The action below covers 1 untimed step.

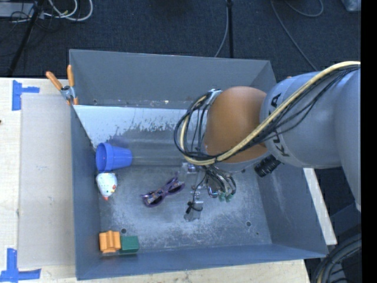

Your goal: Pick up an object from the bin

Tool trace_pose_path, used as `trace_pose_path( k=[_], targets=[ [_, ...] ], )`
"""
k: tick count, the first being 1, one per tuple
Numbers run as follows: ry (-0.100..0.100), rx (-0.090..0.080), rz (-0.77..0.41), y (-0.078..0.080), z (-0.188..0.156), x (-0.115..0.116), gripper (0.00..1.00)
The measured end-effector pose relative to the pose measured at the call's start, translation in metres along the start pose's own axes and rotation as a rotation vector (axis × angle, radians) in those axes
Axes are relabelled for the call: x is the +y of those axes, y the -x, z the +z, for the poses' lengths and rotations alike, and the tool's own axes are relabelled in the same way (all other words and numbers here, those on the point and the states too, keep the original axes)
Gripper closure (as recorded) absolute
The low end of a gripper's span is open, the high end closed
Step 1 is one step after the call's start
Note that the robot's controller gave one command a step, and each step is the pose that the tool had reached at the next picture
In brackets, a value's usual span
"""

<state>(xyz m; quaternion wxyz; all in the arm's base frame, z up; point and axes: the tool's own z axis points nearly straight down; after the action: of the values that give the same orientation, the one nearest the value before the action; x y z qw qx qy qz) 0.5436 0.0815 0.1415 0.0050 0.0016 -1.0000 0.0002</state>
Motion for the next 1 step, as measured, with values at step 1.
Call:
trace_pose_path(
  k=[1],
  targets=[
    [0.001,-0.007,0.002,0.0015,-0.0045,-0.0003,0.0]
  ],
)
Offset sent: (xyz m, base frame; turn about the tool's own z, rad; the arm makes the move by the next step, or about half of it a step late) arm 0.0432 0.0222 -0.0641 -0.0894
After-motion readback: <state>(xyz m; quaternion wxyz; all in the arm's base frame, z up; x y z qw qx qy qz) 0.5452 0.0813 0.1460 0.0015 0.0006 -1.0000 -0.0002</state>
